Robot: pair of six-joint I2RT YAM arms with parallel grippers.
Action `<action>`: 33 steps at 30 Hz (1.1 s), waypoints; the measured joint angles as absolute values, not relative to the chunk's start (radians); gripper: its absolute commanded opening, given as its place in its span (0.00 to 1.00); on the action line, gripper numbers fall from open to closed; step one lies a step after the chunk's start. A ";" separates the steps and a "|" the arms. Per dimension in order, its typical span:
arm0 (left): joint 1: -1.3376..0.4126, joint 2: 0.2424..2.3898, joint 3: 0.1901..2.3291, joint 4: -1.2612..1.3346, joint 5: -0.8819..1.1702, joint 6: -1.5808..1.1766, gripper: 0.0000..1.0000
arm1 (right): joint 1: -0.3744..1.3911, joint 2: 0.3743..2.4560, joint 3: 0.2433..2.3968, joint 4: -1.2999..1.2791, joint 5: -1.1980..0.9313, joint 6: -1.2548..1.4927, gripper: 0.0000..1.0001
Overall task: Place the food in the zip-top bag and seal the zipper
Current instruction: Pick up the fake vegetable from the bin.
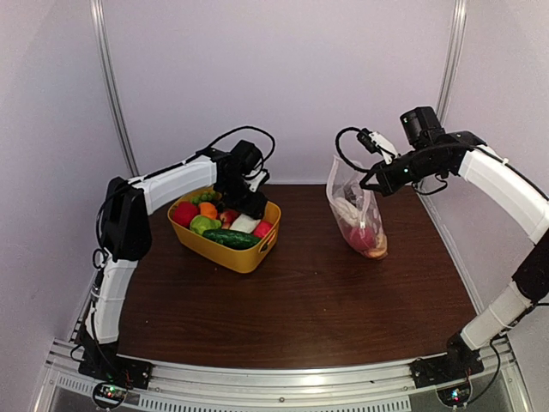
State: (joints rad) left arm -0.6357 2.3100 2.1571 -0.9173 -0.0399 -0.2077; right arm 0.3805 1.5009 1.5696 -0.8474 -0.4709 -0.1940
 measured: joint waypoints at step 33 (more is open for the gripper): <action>-0.653 1.825 1.793 -0.395 0.133 -0.307 0.31 | 0.398 1.501 1.567 -0.850 -0.454 -0.193 0.00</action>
State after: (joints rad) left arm -0.6525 1.8252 1.7931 -0.3954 0.1333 -0.3073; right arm 0.3985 1.5013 1.5669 -0.8505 -0.4538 -0.1932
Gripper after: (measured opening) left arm 0.490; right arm 0.003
